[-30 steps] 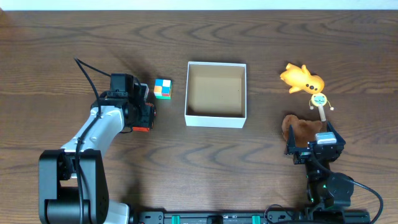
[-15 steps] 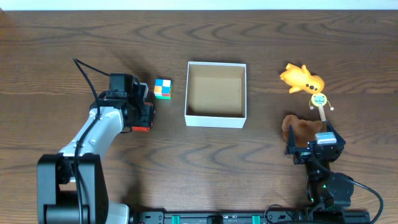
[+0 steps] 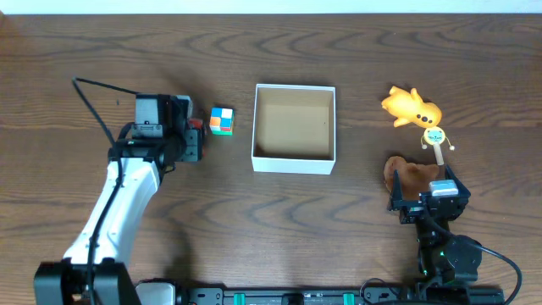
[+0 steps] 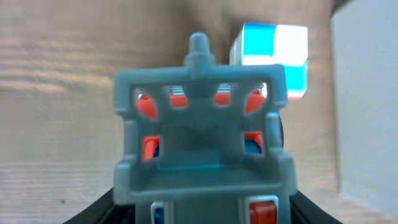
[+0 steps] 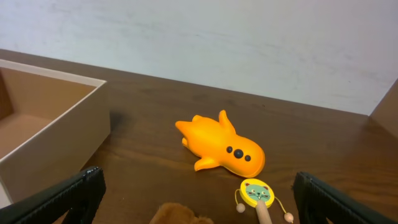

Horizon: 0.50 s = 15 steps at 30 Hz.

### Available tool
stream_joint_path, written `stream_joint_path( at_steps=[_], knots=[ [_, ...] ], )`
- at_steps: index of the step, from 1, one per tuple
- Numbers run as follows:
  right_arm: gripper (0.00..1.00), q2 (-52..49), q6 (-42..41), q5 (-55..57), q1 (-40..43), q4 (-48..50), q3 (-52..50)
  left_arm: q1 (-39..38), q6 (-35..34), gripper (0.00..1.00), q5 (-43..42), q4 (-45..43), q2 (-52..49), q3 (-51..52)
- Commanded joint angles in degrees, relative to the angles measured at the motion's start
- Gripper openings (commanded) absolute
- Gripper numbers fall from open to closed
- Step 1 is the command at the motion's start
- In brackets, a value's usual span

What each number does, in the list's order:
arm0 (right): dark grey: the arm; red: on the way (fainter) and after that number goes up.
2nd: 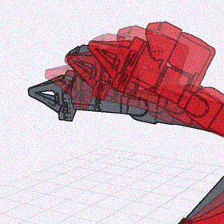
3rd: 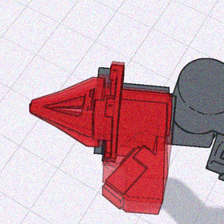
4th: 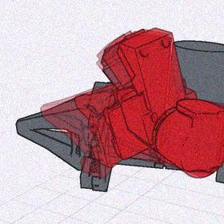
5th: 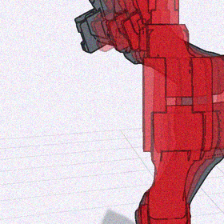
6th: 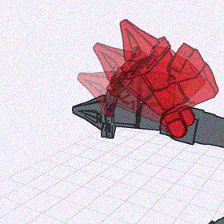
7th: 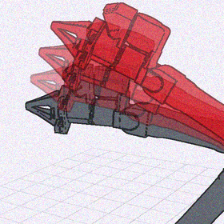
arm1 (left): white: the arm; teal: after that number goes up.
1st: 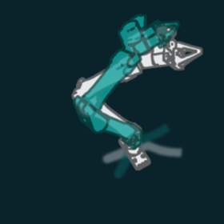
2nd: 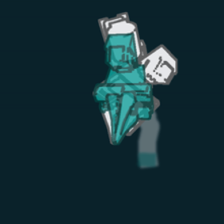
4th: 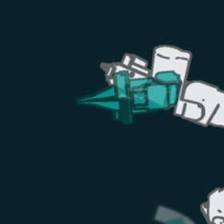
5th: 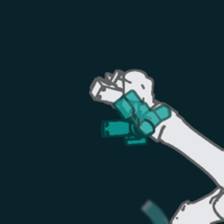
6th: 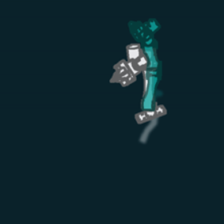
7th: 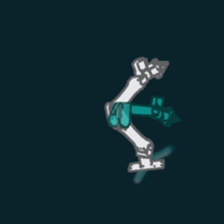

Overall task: Pack container
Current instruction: 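Lift the truck with the left gripper and carry it over the box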

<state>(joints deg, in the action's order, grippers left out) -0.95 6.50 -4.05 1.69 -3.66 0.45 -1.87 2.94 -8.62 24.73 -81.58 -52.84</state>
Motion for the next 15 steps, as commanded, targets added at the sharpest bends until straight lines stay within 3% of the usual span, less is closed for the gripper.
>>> stream_joint_path(
  at_steps=[1,15],
  knots=[
    [0.99,0.3,0.4,0.2,-0.3,-0.2,-0.1,-1.1,-5.0,0.48,0.0,-2.0,3.0,-4.0],
    [0.99,0.3,0.4,0.2,-0.3,-0.2,-0.1,-10.7,-15.6,0.47,-1.5,-13.4,5.0,-10.4]
  ],
)
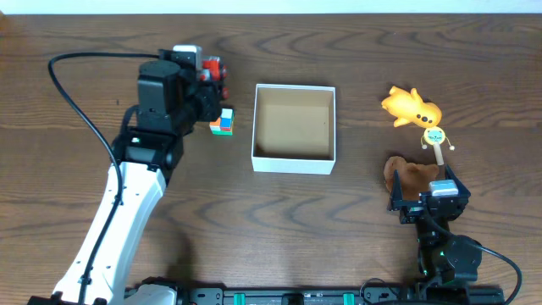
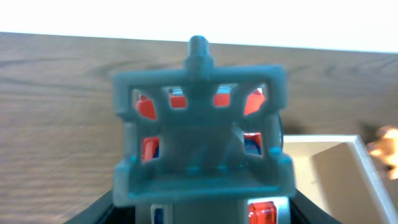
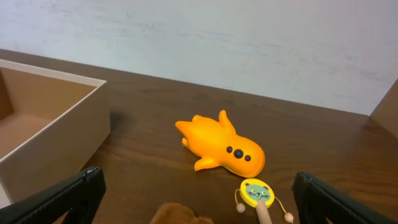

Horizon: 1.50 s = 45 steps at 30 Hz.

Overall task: Pack container
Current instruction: 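Lift the truck with the left gripper and carry it over the box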

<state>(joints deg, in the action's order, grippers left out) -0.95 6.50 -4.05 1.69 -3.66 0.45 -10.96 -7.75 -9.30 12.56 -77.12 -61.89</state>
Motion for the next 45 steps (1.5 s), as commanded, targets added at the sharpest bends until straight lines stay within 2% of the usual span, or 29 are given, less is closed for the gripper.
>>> stream_joint_path(
  at_steps=[1,8,14,21,27,32,45],
  knots=[
    [0.99,0.3,0.4,0.2,-0.3,-0.2,-0.1,-2.3,-5.9,0.47,-0.8,-1.6,0.5,-1.4],
    [0.99,0.3,0.4,0.2,-0.3,-0.2,-0.1,-7.8,-8.2,0.46,-0.7,-4.5,0.2,-1.4],
    [0.99,0.3,0.4,0.2,-0.3,-0.2,-0.1,-11.6,-12.9,0.46,-0.7,-5.4,-0.8,-1.4],
    [0.99,0.3,0.4,0.2,-0.3,-0.2,-0.1,-16.2,-13.2,0.46,-0.7,-5.4,-5.5,-1.4],
    [0.99,0.3,0.4,0.2,-0.3,-0.2,-0.1,-16.5,-13.1,0.46,-0.7,-4.8,-10.6,-1.4],
    [0.99,0.3,0.4,0.2,-0.3,-0.2,-0.1,-15.5,-12.9,0.46,-0.6,-0.9,-13.6,-1.4],
    [0.99,0.3,0.4,0.2,-0.3,-0.2,-0.1,-15.5,-6.6,0.45,-0.6,6.1,-15.1,-1.4]
  ],
)
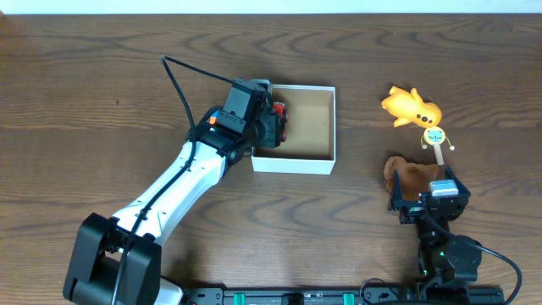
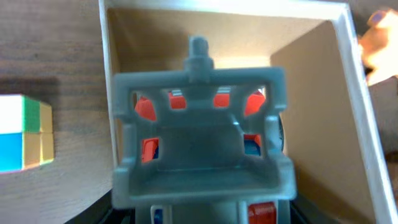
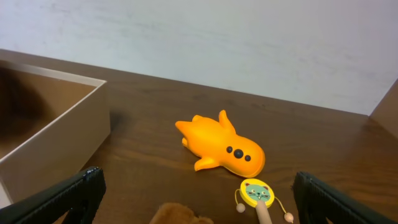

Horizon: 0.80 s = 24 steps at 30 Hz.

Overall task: Pack container
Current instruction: 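Lift the truck with the left gripper and carry it over the box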

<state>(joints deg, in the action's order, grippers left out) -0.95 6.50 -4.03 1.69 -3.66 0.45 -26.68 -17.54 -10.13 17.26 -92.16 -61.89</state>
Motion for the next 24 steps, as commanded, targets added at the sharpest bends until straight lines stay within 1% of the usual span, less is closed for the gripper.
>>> stream_joint_path(
  at_steps=[1,4,17,21,24],
  knots=[
    [0.99,0.3,0.4,0.2,-0.3,-0.2,-0.1,0.2,3.8,0.45,0.3,2.3,-0.1,-1.4],
    [0.99,0.3,0.4,0.2,-0.3,-0.2,-0.1,0.2,4.9,0.45,0.3,4.3,-0.1,-1.4],
    [0.99,0.3,0.4,0.2,-0.3,-0.2,-0.1,0.2,4.9,0.45,0.3,9.6,-0.1,-1.4],
    [0.99,0.3,0.4,0.2,-0.3,-0.2,-0.1,0.2,4.9,0.45,1.0,9.2,-0.1,-1.4],
    [0.99,0.3,0.4,0.2,-0.3,-0.2,-0.1,0.2,4.9,0.45,3.5,8.4,-0.1,-1.4]
  ],
)
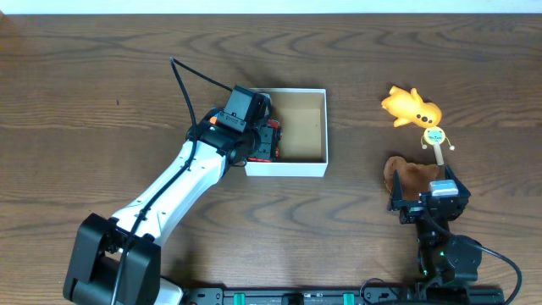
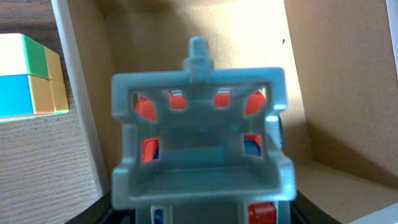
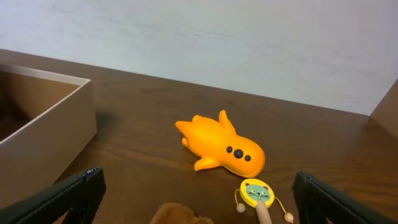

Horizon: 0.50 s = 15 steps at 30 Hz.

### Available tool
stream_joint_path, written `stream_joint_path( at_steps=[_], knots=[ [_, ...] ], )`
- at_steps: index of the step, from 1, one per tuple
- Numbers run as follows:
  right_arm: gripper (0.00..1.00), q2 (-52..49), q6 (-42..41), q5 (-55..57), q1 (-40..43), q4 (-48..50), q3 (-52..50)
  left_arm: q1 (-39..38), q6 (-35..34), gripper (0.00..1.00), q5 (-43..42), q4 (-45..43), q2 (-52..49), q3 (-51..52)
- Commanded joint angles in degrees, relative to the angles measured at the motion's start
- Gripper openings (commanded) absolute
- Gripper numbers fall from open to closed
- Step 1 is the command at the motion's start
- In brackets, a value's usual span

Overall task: Pack container
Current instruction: 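Lift the truck with the left gripper and carry it over the box, then lower the truck into the white box with the left gripper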

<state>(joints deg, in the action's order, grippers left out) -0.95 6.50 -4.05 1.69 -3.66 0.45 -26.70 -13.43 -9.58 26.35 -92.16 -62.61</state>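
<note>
A white box with a brown inside stands mid-table. My left gripper reaches down into the box's left part, shut on a grey and red toy truck that fills the left wrist view above the box floor. The left fingertips barely show beside the truck. A multicoloured cube lies just outside the box's left wall; the arm hides it in the overhead view. My right gripper rests open at the near right, with nothing in it.
Right of the box lie an orange soft toy, a small cat-face rattle drum and a brown plush just in front of the right gripper. The left arm's cable loops over the table behind the box.
My left gripper with the truck has gone lower into the box's left part. The box has shifted a little to the left, toward the cube. The right arm has not moved.
My left gripper held the truck low on the table, left of the cube. Then it held it raised, behind the cube. Then the truck was over the box's left side, and now it is down inside the box.
</note>
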Motion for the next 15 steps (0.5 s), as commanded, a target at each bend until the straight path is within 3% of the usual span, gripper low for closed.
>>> stream_joint_path(
  at_steps=[1,15],
  knots=[
    [0.99,0.3,0.4,0.2,-0.3,-0.2,-0.1,0.3,0.7,0.45,3.3,-1.0,-0.1,-0.6],
    [0.99,0.3,0.4,0.2,-0.3,-0.2,-0.1,0.2,5.8,0.44,4.3,-4.1,-0.1,-0.6]
  ],
)
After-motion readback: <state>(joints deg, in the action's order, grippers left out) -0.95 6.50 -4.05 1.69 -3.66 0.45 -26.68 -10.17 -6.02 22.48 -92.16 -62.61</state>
